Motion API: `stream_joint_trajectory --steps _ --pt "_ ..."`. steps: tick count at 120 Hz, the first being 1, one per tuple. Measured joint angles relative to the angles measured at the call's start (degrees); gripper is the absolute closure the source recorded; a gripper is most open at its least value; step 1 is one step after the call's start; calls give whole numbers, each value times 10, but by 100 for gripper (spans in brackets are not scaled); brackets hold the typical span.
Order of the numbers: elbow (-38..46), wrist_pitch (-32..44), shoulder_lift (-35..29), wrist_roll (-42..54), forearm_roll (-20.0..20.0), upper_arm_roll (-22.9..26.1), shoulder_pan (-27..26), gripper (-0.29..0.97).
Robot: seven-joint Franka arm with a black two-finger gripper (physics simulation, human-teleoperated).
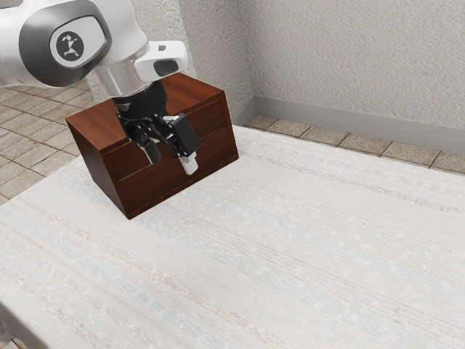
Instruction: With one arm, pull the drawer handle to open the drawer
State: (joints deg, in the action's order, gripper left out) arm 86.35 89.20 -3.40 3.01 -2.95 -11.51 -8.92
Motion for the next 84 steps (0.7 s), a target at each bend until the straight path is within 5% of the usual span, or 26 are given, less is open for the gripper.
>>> stream_joint_trajectory --steps 26,56,84 --pt "-6 -1 0 0 0 1 1 0" --pt "-178 -57 0 1 21 17 3 0" --pt "-184 -81 18 10 46 17 -1 0"
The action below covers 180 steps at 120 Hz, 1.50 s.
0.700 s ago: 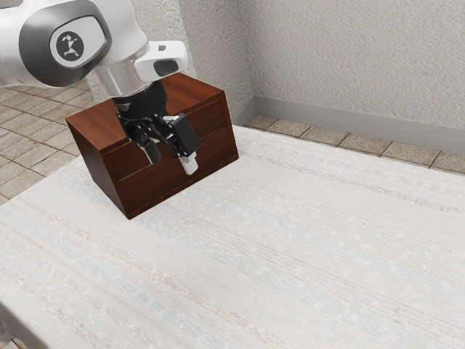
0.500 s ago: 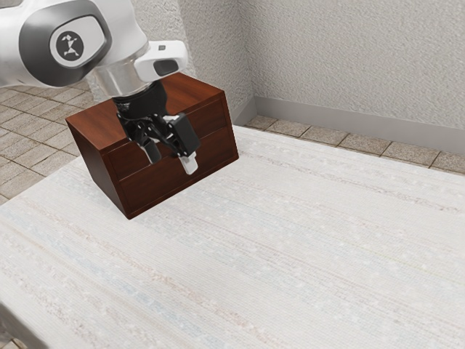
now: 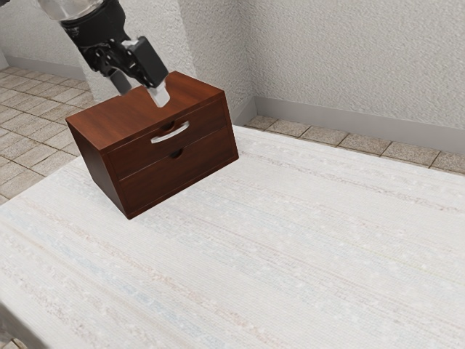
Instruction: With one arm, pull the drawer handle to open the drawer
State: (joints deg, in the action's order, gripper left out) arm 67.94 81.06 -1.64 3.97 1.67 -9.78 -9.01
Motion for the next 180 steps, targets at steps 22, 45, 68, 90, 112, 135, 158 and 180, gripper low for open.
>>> stream_joint_trajectory --steps 22,45,68,90,112,135,158,180 --pt "-1 28 56 9 8 0 10 0" --pt "-2 49 74 34 11 2 -2 0" --pt "0 66 75 79 17 4 0 0" --pt "-5 80 125 116 44 6 0 1" --pt "-56 76 191 136 63 -14 2 3" --pt "-73 55 212 134 67 -29 3 12" --pt "-113 87 259 140 67 -44 5 16" --pt "-142 127 292 148 68 -63 21 16"
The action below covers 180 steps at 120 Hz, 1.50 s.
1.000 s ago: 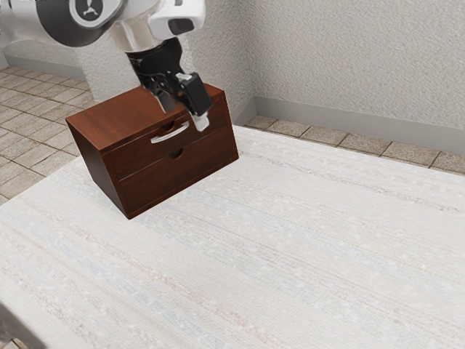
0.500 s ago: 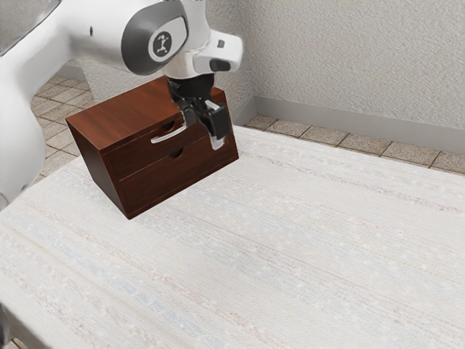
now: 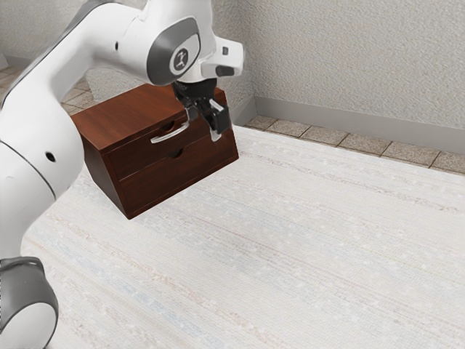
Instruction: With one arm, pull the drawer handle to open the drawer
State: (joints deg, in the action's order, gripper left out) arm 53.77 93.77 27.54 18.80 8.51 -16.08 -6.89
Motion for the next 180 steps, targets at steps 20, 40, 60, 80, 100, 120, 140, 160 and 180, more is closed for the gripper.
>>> stream_joint_trajectory --steps 20,40,60,80,100,120,140,160,180 --pt "0 23 1 9 9 -17 5 18" --pt "0 33 2 22 33 -20 6 20" --pt "2 46 14 41 53 -18 24 22" --pt "2 57 26 58 58 -18 32 23" --pt "2 66 37 73 58 -16 35 24" --pt "2 73 44 86 57 -14 49 25" --pt "2 82 51 98 56 -14 54 27" --pt "1 100 58 108 56 -14 62 27" --pt "2 118 69 116 56 -13 75 31"
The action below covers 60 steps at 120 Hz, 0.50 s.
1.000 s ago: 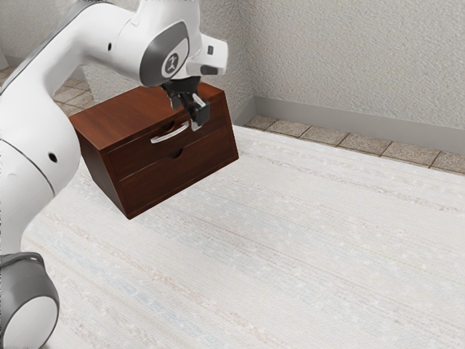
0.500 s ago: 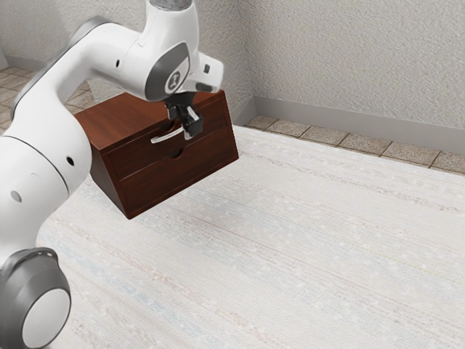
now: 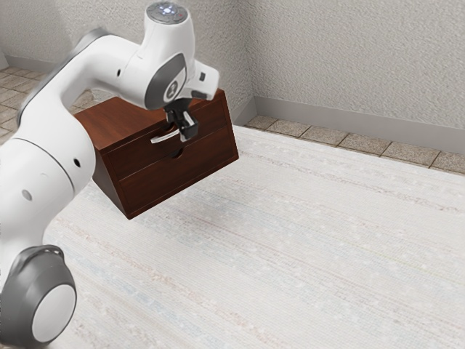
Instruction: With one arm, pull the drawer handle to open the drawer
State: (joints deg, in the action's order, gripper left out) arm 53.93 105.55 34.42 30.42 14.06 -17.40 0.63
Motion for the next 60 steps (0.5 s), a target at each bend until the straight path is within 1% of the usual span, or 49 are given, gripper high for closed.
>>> stream_joint_trajectory --steps 23,60 --pt "0 23 13 9 0 8 13 40" --pt "3 40 16 20 0 11 23 45"
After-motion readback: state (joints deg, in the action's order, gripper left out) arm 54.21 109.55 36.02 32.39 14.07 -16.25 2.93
